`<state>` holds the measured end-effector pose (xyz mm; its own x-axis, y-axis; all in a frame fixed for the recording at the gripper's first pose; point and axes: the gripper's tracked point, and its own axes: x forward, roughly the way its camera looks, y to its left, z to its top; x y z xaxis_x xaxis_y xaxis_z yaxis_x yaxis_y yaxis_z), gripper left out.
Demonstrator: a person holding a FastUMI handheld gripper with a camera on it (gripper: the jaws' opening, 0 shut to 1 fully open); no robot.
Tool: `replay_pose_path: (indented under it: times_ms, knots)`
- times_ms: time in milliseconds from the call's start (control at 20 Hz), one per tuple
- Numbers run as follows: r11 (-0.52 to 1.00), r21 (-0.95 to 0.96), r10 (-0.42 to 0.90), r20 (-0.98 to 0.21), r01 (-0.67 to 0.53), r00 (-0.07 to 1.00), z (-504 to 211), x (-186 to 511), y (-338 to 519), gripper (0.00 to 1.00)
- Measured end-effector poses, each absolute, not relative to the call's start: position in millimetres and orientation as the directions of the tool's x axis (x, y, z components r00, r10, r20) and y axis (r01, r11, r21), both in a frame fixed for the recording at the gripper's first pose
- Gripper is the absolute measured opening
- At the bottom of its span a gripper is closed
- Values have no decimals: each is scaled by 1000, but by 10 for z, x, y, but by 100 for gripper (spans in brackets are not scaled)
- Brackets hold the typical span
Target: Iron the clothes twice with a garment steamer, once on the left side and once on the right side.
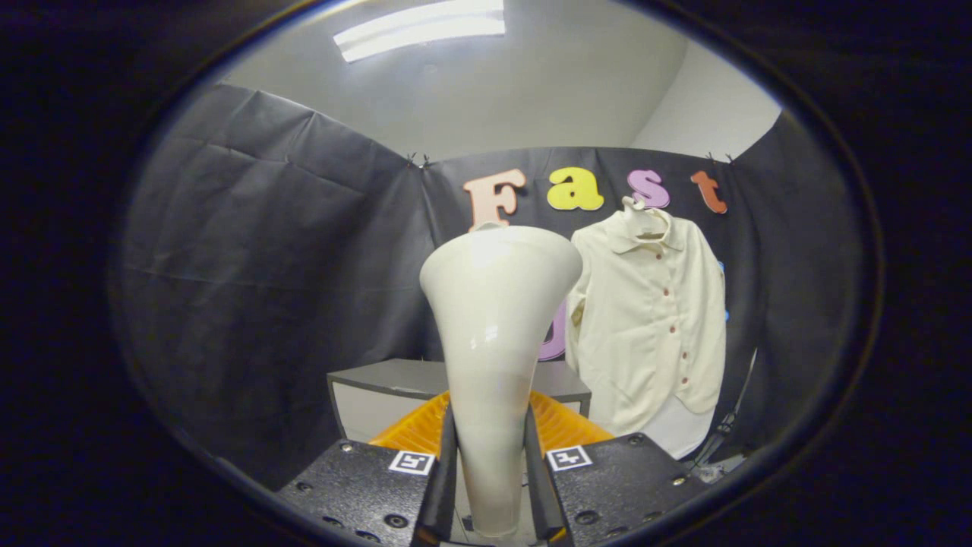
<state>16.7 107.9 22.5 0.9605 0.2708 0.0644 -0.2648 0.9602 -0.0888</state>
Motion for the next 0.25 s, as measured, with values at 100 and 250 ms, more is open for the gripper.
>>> replay_pose_path:
  times_ms: [100, 250]
  knots:
    - [968, -86, 242, 73, -235, 968, 218, 85, 1018, 40]
    - [981, -57, 190, 96, -185, 977, 195, -81, 876, 40]
